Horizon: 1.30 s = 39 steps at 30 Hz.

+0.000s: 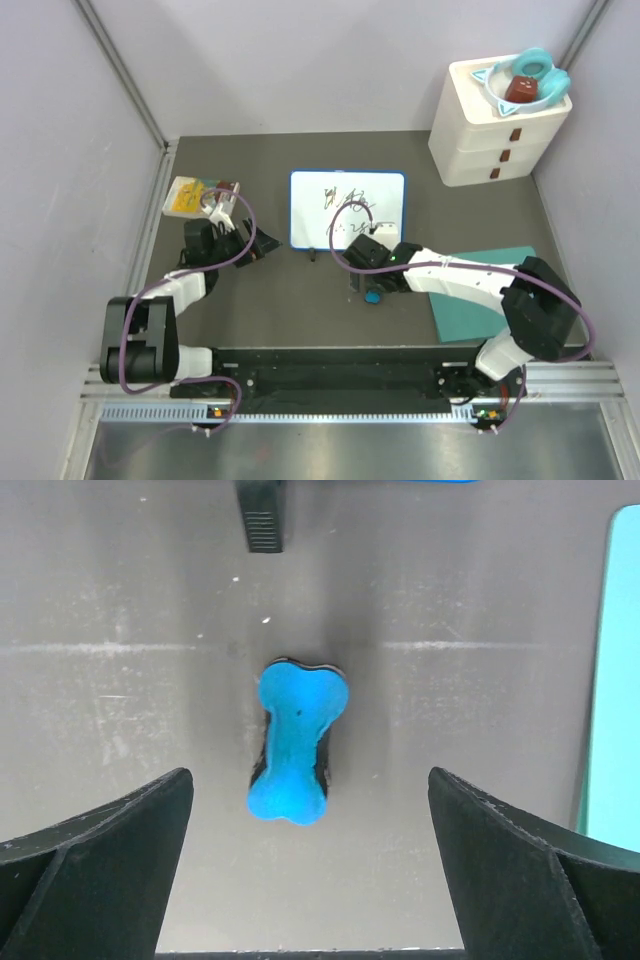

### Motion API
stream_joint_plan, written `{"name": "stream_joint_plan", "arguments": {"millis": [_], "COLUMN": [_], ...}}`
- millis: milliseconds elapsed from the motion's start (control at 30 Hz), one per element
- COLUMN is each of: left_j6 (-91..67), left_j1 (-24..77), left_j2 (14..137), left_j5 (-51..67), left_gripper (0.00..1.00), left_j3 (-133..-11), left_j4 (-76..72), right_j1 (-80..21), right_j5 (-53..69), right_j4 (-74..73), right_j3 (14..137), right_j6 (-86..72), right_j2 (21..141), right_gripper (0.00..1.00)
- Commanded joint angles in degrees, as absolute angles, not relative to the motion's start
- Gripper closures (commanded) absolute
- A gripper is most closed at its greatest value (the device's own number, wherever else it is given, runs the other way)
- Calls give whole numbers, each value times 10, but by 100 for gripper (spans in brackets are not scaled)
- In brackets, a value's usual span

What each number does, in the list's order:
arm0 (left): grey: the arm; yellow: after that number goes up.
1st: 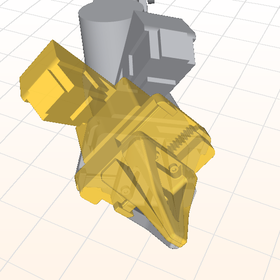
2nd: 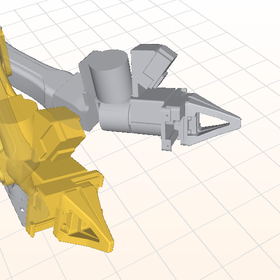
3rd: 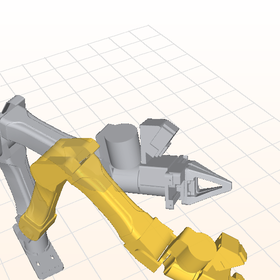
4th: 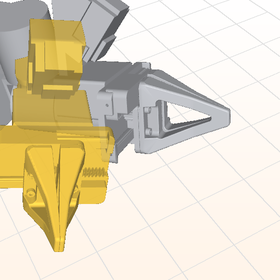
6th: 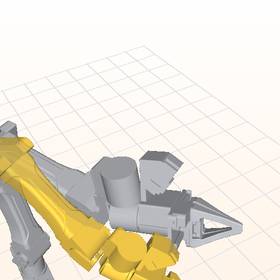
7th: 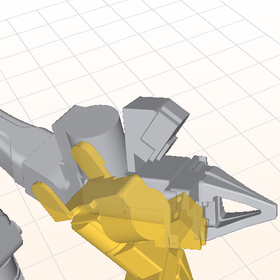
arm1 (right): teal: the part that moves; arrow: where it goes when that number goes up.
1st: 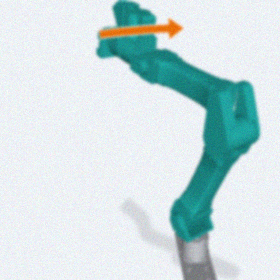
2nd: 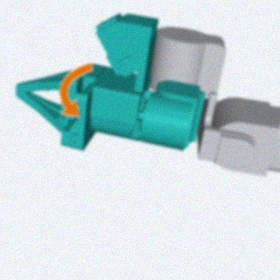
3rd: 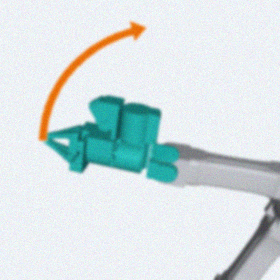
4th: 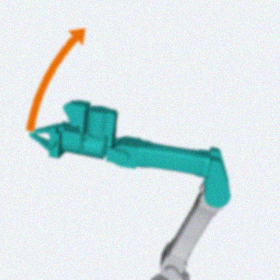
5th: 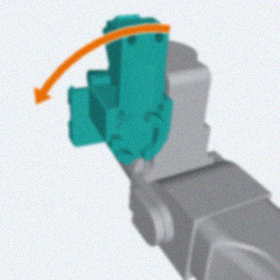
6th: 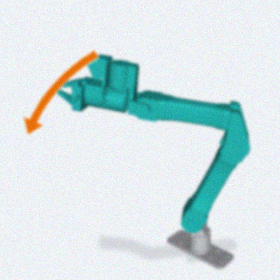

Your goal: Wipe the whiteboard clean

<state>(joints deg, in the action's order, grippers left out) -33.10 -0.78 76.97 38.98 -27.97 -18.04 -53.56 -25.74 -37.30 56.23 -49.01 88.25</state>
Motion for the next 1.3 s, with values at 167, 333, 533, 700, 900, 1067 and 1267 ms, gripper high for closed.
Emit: {"name": "stream_joint_plan", "arguments": {"millis": [167, 333, 533, 700, 900, 1067, 1267], "left_j6": [-307, -303, -292, -289, -288, -303, -346], "left_j1": [-10, -10, -11, -10, -11, -10, -9], "left_j2": [743, 739, 735, 737, 754, 809, 882], "left_j5": [405, 408, 405, 400, 396, 413, 446], "left_gripper": [1, 1, 1, 1, 1, 1, 11], "left_j3": [-281, -283, -286, -283, -286, -294, -296], "left_j4": [-192, -187, -170, -170, -176, -236, -384], "right_j1": [-536, -536, -536, -537, -537, -536, -534], "right_j5": [-226, -231, -233, -238, -245, -260, -280], "right_j4": [-336, -346, -333, -340, -347, -360, -362], "right_j3": [569, 584, 578, 578, 577, 577, 575], "right_j6": [-504, -521, -526, -529, -524, -505, -483], "right_j2": [936, 980, 985, 983, 959, 901, 806], "right_gripper": [6, 25, 41, 76, 100, 100, 100]}}
